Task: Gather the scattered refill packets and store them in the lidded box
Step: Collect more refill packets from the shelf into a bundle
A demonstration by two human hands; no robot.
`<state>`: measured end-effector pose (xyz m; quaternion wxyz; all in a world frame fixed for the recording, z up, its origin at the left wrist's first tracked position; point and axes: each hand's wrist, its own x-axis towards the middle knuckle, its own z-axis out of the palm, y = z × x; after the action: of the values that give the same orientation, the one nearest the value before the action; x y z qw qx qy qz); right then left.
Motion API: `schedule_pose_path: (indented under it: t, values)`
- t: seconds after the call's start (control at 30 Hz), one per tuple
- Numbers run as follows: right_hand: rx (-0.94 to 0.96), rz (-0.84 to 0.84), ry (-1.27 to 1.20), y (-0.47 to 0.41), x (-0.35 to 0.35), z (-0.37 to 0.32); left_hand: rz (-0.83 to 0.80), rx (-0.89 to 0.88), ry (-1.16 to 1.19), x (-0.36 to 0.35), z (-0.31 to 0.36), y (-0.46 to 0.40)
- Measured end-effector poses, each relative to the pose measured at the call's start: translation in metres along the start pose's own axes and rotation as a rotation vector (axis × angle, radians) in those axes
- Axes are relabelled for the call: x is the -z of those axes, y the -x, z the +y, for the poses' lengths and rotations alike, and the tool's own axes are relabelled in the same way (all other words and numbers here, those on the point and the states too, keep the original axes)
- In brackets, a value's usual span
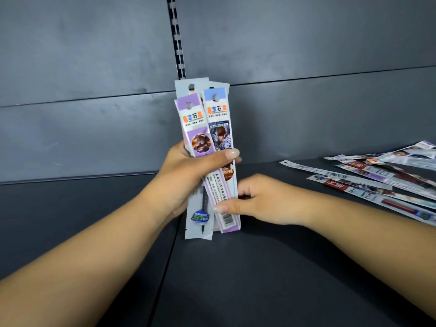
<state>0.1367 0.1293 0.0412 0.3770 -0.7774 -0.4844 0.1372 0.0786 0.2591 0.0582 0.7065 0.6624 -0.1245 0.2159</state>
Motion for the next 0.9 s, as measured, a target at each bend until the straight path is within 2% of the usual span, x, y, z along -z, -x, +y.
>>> schedule_pose_path:
  t: [0.1,0.2,0.3,0.37,0.43,0.5,0.57,0.77,0.9]
  values:
    - [0.035,0.04,-0.046,-0.002,0.002,0.0,-0.109,0.051,0.049,-0.004,0.0,0.001]
    - [-0.021,0.104,0.005,-0.001,0.004,0.0,-0.017,-0.006,0.036,-0.002,0.001,-0.003]
    - [-0.069,0.321,-0.004,-0.001,0.01,0.004,0.101,-0.08,-0.04,0.014,0.005,-0.012]
    - [-0.103,0.469,-0.031,-0.004,0.015,0.013,0.134,-0.059,-0.097,0.026,0.001,-0.017]
    - [-0.254,0.439,0.15,-0.009,0.017,0.027,0.118,0.028,-0.151,0.031,-0.01,-0.017]
    - [-0.45,0.266,0.409,-0.013,0.014,0.037,0.103,0.114,-0.184,0.03,-0.021,-0.016]
    - [-0.492,0.175,0.534,-0.018,0.011,0.043,0.116,0.161,-0.095,0.029,-0.024,-0.017]
    - [-0.398,0.344,0.358,-0.016,0.014,0.042,0.173,0.216,0.082,0.037,-0.014,-0.023]
    - [-0.381,0.54,0.407,-0.017,0.017,0.04,0.113,0.312,0.134,0.038,-0.016,-0.022]
